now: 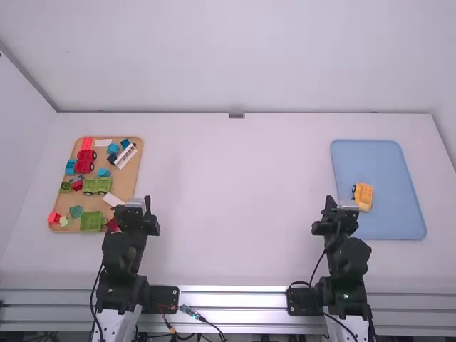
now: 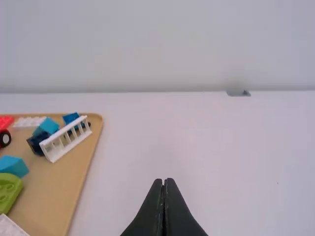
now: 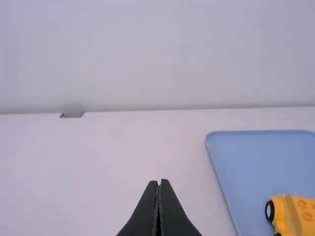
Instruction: Assemble lego blocks to make yellow taxi
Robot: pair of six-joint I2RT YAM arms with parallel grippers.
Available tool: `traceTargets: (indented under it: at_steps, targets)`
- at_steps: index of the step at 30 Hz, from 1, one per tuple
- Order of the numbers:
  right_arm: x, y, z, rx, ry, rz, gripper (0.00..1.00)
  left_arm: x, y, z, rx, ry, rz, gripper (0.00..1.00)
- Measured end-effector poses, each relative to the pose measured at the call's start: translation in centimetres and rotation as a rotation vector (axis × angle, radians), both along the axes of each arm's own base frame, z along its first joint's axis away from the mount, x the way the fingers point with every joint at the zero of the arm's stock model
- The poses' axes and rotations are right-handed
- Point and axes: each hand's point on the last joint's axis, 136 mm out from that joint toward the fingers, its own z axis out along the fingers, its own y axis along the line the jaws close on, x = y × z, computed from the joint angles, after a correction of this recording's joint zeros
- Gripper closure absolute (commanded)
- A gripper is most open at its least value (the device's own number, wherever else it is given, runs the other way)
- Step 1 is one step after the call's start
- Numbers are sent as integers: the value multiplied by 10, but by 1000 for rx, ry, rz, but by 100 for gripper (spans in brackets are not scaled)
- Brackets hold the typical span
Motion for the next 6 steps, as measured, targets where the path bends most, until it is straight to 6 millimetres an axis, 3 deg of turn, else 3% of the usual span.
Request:
traceTargets:
  at_steps: [6]
  targets:
    - [0, 0, 0, 0, 0, 3, 100, -1, 0, 6, 0, -25, 0, 100]
